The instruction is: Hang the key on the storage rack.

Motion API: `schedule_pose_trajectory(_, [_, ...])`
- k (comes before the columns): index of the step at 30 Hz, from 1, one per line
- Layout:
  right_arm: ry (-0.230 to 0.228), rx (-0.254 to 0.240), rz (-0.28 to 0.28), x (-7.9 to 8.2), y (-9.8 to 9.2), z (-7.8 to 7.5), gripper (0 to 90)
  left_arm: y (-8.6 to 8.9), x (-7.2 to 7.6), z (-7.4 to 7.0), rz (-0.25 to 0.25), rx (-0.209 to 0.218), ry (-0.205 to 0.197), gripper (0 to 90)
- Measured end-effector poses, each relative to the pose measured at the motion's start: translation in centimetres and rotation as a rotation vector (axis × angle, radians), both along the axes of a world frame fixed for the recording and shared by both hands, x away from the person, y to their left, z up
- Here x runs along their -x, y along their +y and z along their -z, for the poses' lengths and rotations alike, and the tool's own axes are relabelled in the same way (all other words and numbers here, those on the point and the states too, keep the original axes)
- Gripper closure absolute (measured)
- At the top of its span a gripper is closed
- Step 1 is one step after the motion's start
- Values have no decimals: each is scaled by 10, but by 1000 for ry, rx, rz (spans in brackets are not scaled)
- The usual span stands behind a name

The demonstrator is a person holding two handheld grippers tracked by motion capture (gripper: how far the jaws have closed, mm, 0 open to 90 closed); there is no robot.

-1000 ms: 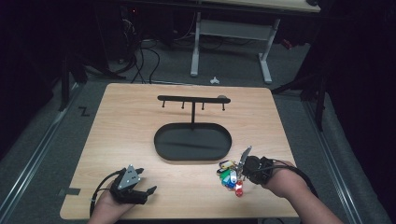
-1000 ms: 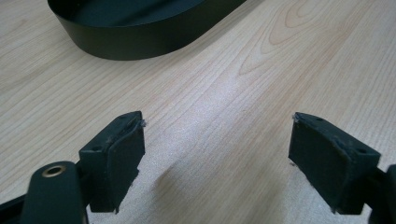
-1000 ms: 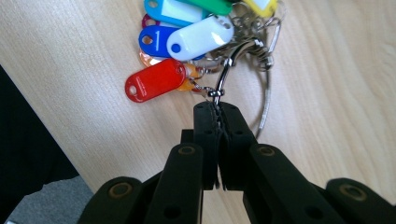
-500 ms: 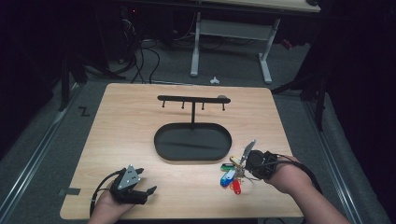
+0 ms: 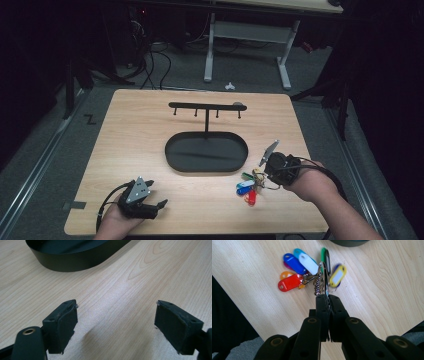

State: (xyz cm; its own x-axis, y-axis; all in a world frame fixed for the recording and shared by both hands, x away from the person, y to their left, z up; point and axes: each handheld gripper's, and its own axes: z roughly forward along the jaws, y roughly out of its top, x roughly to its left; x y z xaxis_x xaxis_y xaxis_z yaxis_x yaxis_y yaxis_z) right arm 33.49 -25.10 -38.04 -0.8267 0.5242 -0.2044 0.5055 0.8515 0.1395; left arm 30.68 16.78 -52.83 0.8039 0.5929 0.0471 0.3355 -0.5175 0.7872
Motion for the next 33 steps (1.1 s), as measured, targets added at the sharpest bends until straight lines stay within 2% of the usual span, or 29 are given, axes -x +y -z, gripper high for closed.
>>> schedule_pose_trajectory(12, [11,-16,15,-1,-2,-24,878,0,0,0,2,-3,2,191])
schedule_pose_trajectory(17, [13,2,9,-1,-1,-33,879,0,0,0,-2,2,0,191])
schedule_pose_trajectory(24, [-12,-9,25,-5,-1,-59,879,0,0,0,-1,2,-1,191])
schedule_pose_trajectory(33, [-26,-1,21,-13,3,-77,879,0,0,0,-2,3,-1,191])
